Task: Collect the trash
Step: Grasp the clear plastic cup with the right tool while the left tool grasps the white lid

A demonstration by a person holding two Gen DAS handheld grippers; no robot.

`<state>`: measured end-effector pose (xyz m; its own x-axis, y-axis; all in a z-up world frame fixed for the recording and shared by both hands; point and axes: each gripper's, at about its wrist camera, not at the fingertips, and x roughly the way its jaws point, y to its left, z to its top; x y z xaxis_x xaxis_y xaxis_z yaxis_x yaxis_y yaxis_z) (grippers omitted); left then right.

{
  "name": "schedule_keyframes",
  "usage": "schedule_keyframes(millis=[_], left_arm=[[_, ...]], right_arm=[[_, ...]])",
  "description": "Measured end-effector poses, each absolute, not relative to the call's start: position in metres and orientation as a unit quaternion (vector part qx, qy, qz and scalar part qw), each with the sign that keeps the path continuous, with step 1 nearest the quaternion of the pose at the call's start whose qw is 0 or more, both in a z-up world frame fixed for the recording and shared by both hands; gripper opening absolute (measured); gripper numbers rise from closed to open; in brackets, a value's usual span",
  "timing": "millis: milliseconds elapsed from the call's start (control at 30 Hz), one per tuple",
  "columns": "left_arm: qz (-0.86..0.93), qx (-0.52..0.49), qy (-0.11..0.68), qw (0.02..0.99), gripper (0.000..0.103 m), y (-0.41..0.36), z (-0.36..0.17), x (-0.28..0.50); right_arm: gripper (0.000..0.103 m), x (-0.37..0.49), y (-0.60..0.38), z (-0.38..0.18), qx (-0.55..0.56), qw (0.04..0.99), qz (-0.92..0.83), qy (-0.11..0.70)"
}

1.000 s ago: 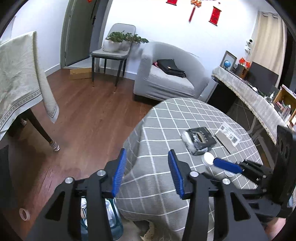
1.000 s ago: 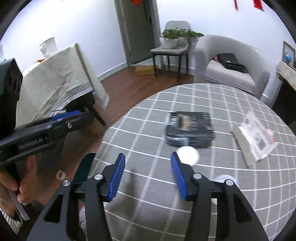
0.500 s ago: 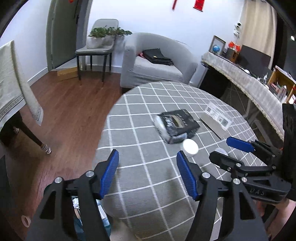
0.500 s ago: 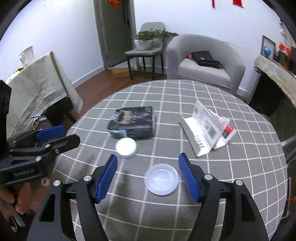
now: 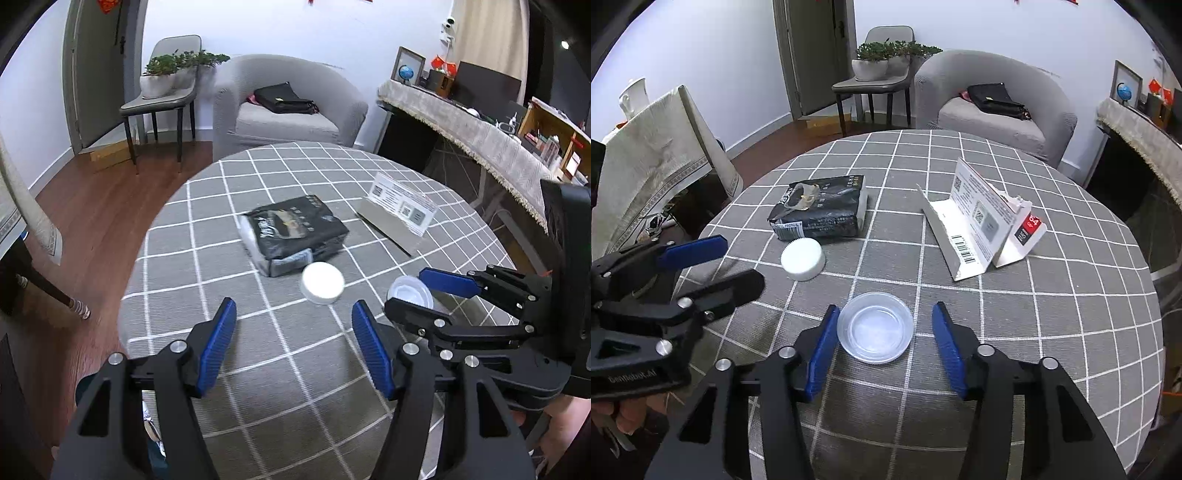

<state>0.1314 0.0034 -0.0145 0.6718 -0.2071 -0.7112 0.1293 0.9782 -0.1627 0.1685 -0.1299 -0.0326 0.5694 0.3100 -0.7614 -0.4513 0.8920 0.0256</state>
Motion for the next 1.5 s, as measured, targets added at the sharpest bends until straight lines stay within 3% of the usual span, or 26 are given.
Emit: schedule_keyframes(millis=[367, 1033, 1300, 1500], left_arm=[[-0.078, -0.023, 0.423, 0.902, 0.052, -0.021, -0.025, 0.145], [-0.038, 0.007, 0.414, 0.910, 0.049, -0.038, -0.027, 0.165], [-0.033, -0.002, 0.417, 0.908, 0.033, -0.034, -0.025, 0.170], [-0.045, 0.000, 0.411, 0.911, 0.032, -0.030, -0.025, 0.163]], right_arm=[[0.040, 0.167, -0.164, -0.026, -0.069, 0.888, 0.202, 0.407], [0.040, 0.159, -0.196, -0.019, -0.044, 0.892, 0.205, 0.401], [0.040, 0.158, -0.193, -0.021, -0.044, 0.890, 0.206, 0.404], [0.040, 0.160, -0.186, -0.022, -0.048, 0.890, 0.206, 0.404]])
